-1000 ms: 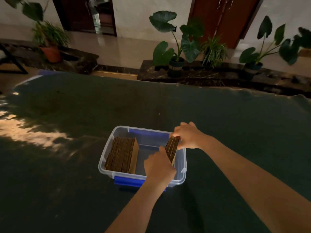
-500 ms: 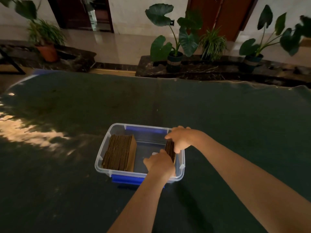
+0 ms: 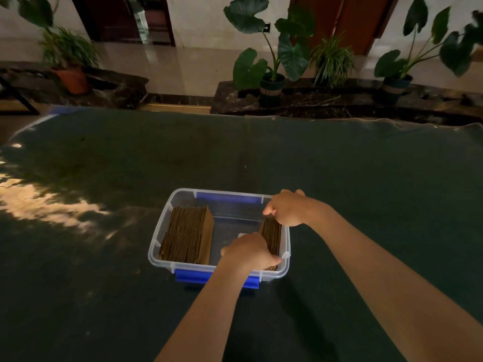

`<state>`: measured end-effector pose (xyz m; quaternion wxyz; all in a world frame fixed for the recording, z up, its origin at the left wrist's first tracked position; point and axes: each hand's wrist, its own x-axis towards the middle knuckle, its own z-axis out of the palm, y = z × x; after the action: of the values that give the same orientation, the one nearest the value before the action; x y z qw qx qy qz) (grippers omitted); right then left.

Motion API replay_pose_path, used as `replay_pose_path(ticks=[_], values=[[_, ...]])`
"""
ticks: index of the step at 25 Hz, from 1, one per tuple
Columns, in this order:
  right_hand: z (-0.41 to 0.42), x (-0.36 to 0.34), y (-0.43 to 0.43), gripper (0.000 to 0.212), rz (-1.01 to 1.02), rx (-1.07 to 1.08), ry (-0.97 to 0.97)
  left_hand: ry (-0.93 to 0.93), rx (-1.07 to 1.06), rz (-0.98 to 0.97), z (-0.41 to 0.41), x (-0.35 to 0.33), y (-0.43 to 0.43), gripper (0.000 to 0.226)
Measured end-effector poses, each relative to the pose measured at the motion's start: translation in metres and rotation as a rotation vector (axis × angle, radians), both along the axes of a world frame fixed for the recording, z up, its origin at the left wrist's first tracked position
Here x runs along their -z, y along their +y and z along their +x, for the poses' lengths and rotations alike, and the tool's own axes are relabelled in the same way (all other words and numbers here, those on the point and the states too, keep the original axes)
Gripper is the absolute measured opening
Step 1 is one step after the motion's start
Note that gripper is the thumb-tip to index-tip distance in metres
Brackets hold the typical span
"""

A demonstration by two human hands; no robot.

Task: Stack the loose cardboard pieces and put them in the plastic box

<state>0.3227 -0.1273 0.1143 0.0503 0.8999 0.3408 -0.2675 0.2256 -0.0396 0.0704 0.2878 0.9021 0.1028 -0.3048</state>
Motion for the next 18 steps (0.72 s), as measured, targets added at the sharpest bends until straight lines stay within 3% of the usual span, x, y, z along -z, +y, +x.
replay_pose_path(ticks=[5,18], values=[[-0.006,0.007,-0.002,0.041,0.004,-0.02,-0.159,-0.057,-0.012,0.124,-0.005,0.0,-0.012,0.058],[-0.005,0.017,-0.024,0.047,0.348,0.118,-0.039,-0.067,0.0,0.079,-0.009,-0.003,-0.005,0.057]])
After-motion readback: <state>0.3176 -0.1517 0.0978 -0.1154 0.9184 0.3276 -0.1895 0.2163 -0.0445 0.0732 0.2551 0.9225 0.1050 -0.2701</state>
